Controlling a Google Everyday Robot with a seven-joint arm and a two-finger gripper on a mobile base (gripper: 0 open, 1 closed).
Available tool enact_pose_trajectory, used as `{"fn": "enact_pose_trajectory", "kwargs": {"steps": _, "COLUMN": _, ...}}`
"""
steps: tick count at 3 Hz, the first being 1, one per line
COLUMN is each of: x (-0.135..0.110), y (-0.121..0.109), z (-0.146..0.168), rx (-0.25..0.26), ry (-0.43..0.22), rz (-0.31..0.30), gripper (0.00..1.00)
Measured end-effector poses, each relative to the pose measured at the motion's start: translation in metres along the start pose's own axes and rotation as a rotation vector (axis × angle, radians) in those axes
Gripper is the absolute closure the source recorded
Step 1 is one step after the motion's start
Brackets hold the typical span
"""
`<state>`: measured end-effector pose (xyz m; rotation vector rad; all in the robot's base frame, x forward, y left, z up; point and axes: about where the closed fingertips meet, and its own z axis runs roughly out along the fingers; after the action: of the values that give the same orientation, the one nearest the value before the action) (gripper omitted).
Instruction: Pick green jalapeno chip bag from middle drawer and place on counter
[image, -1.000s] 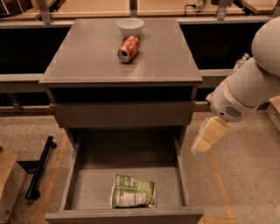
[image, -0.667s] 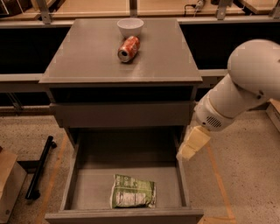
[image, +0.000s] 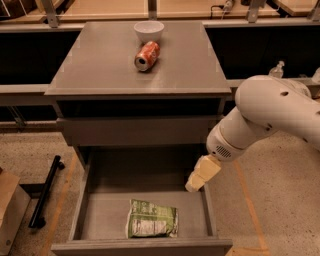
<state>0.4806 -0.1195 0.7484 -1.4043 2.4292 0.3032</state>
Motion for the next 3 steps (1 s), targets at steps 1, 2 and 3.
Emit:
{"fn": "enact_pose_trajectory", "kwargs": {"steps": 1, "x": -0.003, "y": 0.012, "z": 0.035, "rx": -0.077, "ry": -0.023, "rz": 0.008, "gripper": 0.00}}
{"fn": "enact_pose_trajectory", "kwargs": {"steps": 2, "x": -0.010, "y": 0.032, "z": 0.082, "rx": -0.146, "ry": -0.043, "rz": 0.023, "gripper": 0.00}}
{"fn": "enact_pose_trajectory", "kwargs": {"steps": 3, "x": -0.017, "y": 0.048, "z": 0.132, "rx": -0.181, "ry": -0.037, "rz": 0.047, "gripper": 0.00}}
